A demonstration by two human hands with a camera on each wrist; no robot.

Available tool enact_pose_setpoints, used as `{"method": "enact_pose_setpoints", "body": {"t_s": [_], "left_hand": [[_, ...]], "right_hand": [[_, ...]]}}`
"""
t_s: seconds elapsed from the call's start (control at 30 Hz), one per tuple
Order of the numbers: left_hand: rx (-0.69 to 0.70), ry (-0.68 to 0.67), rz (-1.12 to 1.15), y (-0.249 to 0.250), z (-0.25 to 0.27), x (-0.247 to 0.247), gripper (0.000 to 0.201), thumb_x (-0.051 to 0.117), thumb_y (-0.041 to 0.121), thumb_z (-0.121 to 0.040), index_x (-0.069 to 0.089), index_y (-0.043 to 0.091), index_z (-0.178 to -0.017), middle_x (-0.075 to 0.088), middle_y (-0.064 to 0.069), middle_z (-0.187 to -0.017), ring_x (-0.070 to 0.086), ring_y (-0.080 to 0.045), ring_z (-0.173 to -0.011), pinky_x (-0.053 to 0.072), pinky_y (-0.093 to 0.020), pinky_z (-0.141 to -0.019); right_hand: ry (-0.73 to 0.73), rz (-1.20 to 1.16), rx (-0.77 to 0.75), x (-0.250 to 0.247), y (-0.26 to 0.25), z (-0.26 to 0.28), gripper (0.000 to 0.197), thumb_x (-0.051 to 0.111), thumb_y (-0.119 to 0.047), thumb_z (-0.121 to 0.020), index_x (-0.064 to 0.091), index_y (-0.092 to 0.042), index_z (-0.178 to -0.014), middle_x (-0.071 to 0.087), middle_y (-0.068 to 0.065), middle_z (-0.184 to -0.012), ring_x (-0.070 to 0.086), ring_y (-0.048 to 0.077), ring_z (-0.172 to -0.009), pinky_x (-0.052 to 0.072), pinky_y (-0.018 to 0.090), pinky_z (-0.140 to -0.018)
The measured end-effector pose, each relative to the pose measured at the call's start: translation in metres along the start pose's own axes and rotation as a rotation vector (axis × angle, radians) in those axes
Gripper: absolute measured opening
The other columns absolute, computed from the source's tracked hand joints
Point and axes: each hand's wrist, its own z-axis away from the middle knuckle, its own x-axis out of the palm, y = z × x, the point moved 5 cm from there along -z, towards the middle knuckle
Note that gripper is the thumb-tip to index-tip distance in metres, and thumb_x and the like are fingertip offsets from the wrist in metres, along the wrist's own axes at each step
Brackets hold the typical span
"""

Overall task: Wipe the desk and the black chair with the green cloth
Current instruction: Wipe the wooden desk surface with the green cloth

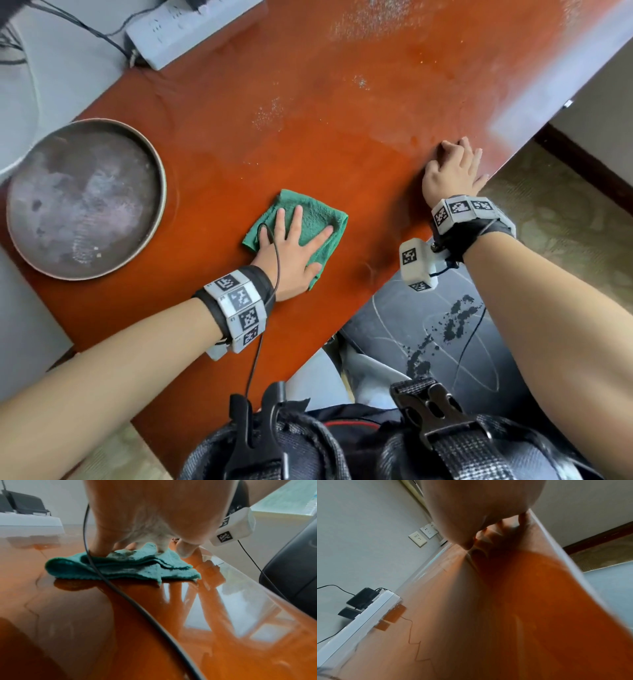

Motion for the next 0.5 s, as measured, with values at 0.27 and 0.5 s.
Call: {"method": "enact_pose_setpoints", "body": {"t_s": [0.27,0.5], "left_hand": [[-0.122,0.079,0.038,-0.045,0.013,0.008,0.062,0.030,0.041,-0.100,-0.011,0.043,-0.147,-0.022,-0.016,-0.155,-0.018,-0.043,-0.141,0.011,-0.056,-0.114],[-0.185,0.067,0.131,-0.092,0.004,-0.005,0.059,0.031,0.039,-0.100,-0.004,0.046,-0.147,-0.020,-0.014,-0.156,-0.016,-0.042,-0.141,0.012,-0.056,-0.114]], "right_hand": [[0.068,0.119,0.035,0.009,-0.026,0.000,0.044,0.029,-0.022,-0.096,0.032,-0.014,-0.139,0.004,0.004,-0.159,-0.001,0.025,-0.147,0.007,0.053,-0.114],[0.025,0.034,0.156,0.027,-0.050,-0.003,0.056,0.027,-0.023,-0.097,0.014,-0.019,-0.151,-0.001,0.003,-0.160,-0.003,0.022,-0.147,0.003,0.053,-0.115]]}}
